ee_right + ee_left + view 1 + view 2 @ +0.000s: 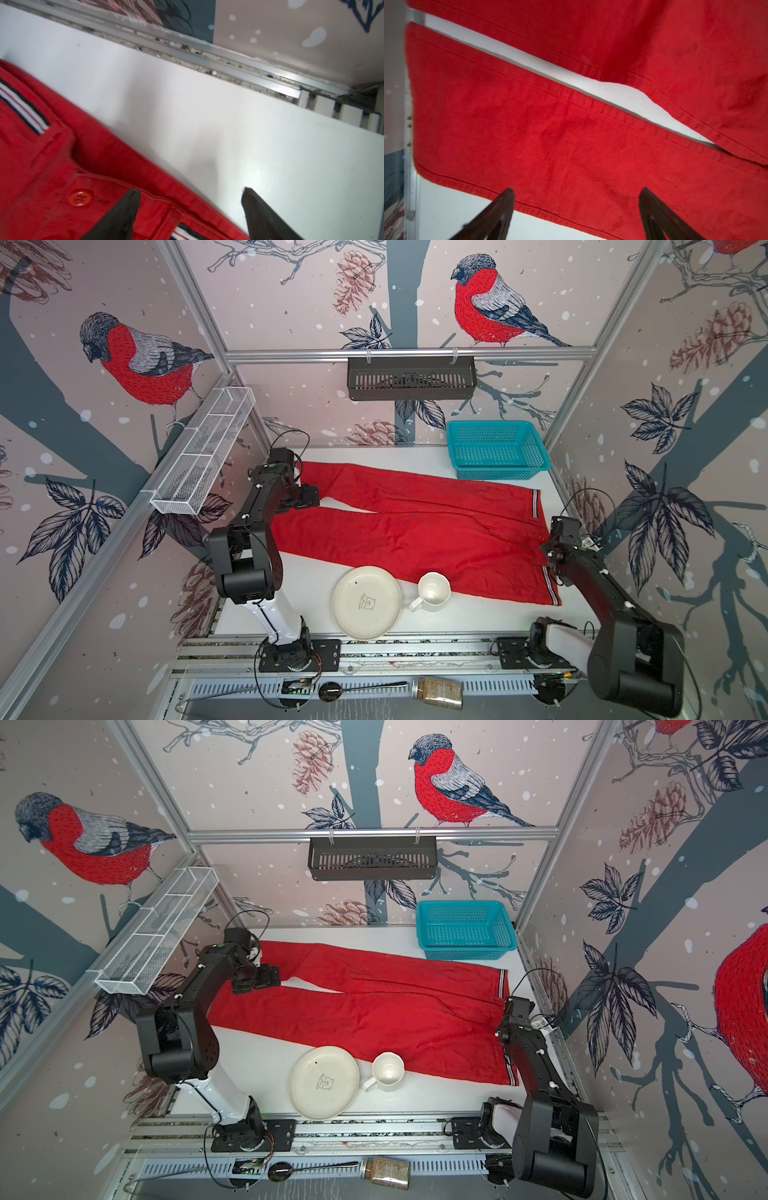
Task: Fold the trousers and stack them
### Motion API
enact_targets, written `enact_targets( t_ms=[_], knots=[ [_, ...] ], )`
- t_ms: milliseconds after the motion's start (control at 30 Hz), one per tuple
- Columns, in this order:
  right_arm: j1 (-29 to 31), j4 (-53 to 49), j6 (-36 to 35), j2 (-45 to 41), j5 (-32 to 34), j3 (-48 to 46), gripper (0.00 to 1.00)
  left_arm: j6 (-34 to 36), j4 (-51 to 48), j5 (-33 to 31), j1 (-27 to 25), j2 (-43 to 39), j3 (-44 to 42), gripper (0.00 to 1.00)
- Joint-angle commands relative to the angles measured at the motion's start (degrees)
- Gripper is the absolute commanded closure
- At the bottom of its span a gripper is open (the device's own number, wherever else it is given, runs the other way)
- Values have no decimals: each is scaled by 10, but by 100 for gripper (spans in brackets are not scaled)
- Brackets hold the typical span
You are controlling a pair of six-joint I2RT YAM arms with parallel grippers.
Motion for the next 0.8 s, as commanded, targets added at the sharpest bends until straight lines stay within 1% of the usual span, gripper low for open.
enact_targets(
  t_ms=[0, 100, 167, 200, 267, 333, 433, 533, 600, 633, 700, 767],
  knots=[
    [26, 8, -67, -20, -36, 29, 20, -3, 27, 19, -2, -2, -15, 7],
    [27, 15, -118, -12, -74, 43, 20, -8, 42, 34, -1, -5, -31, 7],
    [26, 43, -167, 12, -138, 43, 21, -13, 53, 46, -3, -10, -44, 7],
    [26, 41, -182, 30, -153, 51, 21, -13, 56, 50, -3, -13, -51, 7],
    [26, 7, -198, 77, -140, 86, 21, -17, 62, 59, -6, -20, -63, 7],
    [25, 13, -213, 109, -142, 95, 20, -21, 72, 66, -7, -35, -79, 7],
    [22, 26, -215, 136, -146, 98, 20, -28, 89, 83, -8, -58, -105, 7],
    [20, 36, -225, 170, -173, 98, 21, -35, 111, 97, -8, -75, -138, 7],
    [20, 38, -222, 187, -186, 97, 21, -38, 120, 103, -8, -79, -157, 7],
    [20, 41, -214, 191, -182, 92, 22, -40, 122, 102, -7, -79, -164, 7],
    [17, 46, -197, 192, -166, 79, 26, -44, 132, 102, -7, -77, -177, 7],
    [5, 56, -183, 200, -166, 60, 35, -47, 139, 115, -7, -73, -185, 8]
  ],
)
